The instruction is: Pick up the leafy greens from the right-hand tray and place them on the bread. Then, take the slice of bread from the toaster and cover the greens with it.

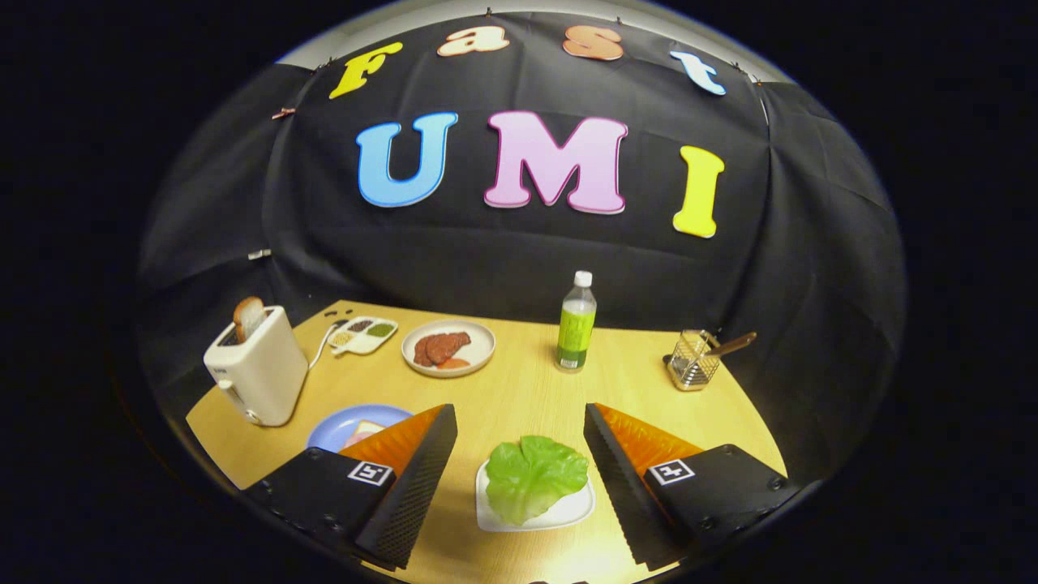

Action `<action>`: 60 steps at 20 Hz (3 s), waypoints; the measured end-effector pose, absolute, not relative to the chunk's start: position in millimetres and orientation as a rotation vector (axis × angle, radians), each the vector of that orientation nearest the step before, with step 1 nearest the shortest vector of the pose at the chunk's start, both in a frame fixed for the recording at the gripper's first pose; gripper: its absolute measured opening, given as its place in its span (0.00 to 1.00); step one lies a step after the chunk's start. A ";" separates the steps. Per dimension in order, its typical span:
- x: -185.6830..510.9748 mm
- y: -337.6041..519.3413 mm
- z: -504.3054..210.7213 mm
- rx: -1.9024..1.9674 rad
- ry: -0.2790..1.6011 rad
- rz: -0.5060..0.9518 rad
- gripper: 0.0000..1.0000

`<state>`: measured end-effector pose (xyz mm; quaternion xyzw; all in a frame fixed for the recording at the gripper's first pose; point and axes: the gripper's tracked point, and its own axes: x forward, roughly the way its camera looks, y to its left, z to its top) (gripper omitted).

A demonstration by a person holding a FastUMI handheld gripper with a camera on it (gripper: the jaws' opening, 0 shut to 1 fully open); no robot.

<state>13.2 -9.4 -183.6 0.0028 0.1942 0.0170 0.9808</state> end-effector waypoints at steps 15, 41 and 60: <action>27.9 -18.8 -353.3 -0.004 0.742 0.026 0.98; 24.8 -6.5 -312.3 0.063 0.812 0.129 0.06; 26.1 135.5 -191.8 0.147 0.693 0.301 0.05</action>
